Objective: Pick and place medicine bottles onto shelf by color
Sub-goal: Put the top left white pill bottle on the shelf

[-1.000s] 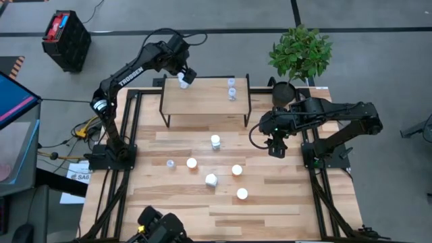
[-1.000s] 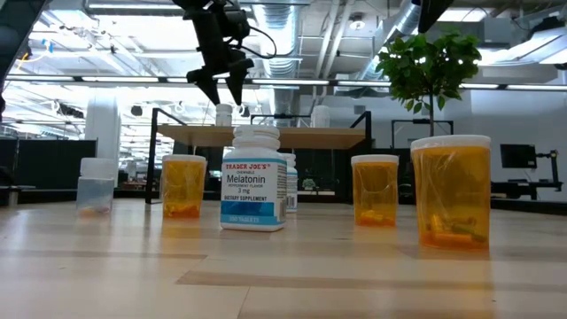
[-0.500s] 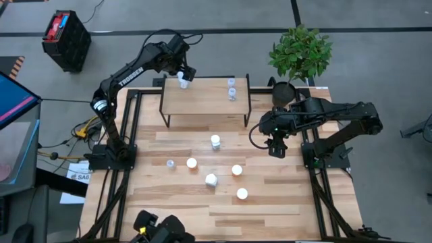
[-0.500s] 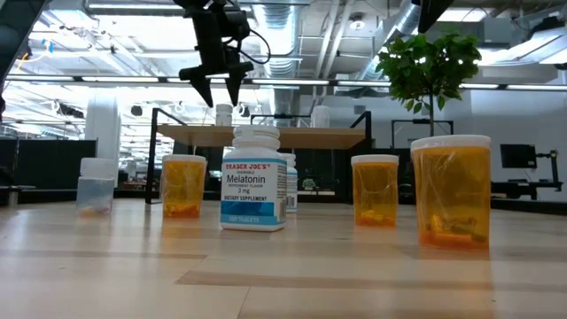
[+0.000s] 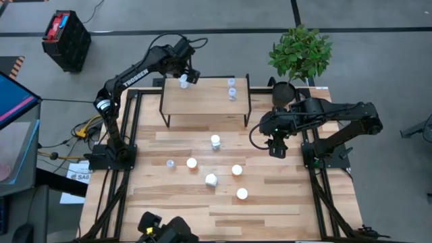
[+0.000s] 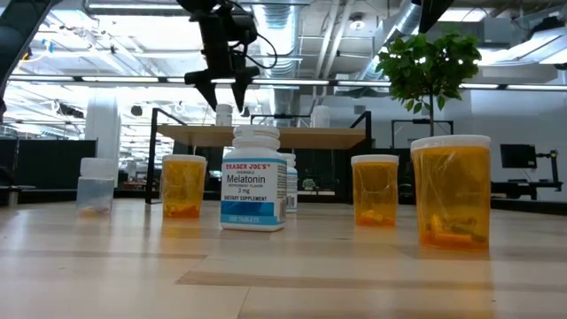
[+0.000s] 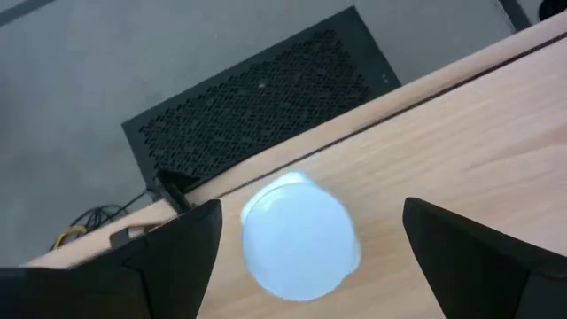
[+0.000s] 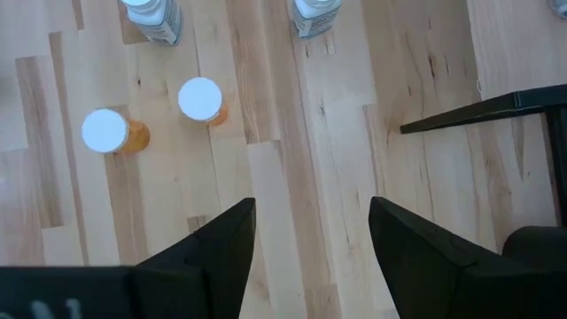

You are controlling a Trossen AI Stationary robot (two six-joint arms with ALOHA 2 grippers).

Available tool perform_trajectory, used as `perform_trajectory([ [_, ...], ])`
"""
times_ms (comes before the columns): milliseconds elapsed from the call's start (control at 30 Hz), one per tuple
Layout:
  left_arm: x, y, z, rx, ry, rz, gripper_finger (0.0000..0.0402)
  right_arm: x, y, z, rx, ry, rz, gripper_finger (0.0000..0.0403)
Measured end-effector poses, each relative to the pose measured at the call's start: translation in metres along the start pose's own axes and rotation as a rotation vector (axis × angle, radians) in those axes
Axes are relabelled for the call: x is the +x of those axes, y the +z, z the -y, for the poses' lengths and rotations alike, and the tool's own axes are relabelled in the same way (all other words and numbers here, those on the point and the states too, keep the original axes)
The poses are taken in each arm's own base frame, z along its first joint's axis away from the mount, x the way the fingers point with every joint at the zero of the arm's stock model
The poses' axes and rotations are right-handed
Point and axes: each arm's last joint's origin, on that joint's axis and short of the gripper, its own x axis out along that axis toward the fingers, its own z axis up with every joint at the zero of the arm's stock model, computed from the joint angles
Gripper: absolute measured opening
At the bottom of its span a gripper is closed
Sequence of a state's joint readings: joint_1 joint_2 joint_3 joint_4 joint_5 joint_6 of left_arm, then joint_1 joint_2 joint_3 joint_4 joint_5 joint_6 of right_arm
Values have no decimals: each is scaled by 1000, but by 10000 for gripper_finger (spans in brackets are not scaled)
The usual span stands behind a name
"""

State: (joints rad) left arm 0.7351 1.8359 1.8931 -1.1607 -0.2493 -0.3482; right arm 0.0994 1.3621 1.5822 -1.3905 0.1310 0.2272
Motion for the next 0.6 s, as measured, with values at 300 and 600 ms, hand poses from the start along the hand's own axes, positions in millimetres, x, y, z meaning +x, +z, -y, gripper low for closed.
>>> perform_trajectory([
  [300, 6, -3, -1, -20, 17, -51, 310, 0, 0, 0, -1, 0, 0, 244],
  [600, 6, -4, 2, 4, -8, -58, 212, 0, 0, 0, -1, 0, -1, 244],
])
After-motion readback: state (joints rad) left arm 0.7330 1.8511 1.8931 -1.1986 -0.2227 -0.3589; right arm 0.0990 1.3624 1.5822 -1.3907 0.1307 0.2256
